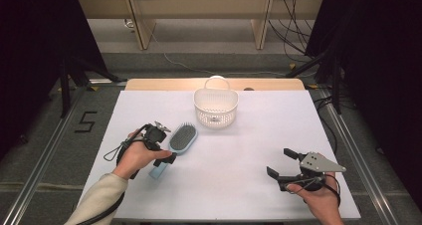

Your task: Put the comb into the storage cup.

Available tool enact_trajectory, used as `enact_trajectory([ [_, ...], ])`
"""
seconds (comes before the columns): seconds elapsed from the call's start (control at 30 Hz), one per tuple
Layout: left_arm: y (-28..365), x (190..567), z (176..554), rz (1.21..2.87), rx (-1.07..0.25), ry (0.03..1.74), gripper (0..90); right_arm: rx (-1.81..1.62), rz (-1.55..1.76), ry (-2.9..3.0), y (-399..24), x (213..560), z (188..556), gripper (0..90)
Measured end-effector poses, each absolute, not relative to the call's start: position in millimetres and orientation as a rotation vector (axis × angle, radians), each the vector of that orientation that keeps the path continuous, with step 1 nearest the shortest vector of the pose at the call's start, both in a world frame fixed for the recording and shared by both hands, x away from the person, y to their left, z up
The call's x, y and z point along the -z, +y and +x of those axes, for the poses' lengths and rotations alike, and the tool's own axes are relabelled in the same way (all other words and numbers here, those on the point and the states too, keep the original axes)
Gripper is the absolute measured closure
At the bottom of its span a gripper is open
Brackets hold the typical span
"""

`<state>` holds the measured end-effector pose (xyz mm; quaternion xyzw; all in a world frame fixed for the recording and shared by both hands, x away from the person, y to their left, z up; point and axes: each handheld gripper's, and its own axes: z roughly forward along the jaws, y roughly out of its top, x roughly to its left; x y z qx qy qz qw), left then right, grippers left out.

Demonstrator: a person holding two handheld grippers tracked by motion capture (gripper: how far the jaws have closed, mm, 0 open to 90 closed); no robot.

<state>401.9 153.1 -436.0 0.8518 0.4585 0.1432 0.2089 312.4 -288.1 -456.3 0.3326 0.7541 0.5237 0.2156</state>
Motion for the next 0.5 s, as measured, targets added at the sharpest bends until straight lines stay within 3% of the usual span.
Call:
enact_trajectory([
  [0.5, 145, 452, 417, 2.453, -0.272, 1.336, 15.6, -1.452, 0.923, 2.093, -288, 457, 313, 12.0],
])
